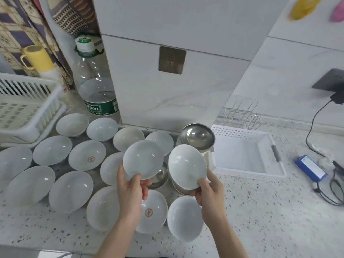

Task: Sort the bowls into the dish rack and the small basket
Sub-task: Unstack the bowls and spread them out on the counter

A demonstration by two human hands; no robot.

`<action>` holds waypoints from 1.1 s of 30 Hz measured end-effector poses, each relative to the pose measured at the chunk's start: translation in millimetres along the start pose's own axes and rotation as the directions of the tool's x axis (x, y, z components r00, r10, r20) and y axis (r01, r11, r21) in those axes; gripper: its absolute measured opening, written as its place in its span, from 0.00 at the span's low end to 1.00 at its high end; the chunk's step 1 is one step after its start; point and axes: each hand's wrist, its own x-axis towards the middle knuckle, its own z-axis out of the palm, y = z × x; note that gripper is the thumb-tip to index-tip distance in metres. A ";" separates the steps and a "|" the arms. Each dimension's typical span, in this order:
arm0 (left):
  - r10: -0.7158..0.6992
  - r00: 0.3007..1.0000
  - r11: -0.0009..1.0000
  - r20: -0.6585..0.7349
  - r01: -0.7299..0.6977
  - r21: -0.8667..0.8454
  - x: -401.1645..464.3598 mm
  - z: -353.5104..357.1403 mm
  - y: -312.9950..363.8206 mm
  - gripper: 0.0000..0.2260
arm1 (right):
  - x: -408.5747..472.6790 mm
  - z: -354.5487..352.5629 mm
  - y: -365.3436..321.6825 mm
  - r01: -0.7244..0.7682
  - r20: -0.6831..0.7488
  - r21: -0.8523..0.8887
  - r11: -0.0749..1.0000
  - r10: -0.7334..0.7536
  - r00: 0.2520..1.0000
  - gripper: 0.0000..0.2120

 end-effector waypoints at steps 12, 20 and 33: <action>-0.015 0.999 1.000 -0.051 0.016 0.025 -47.5 62.9 -43.6 0.30 | 15.9 -146.3 35.1 -0.086 -0.081 -0.118 0.989 0.077 0.994 0.26; -0.007 0.996 0.997 -0.089 0.014 0.077 -75.4 76.4 -64.5 0.29 | 35.3 -162.7 66.9 -0.117 0.047 -0.258 0.959 0.134 0.990 0.28; -0.008 0.993 0.988 -0.115 0.025 0.152 -88.2 79.4 -85.9 0.27 | 65.2 -154.0 86.8 -0.154 0.163 -0.185 0.971 0.185 0.969 0.29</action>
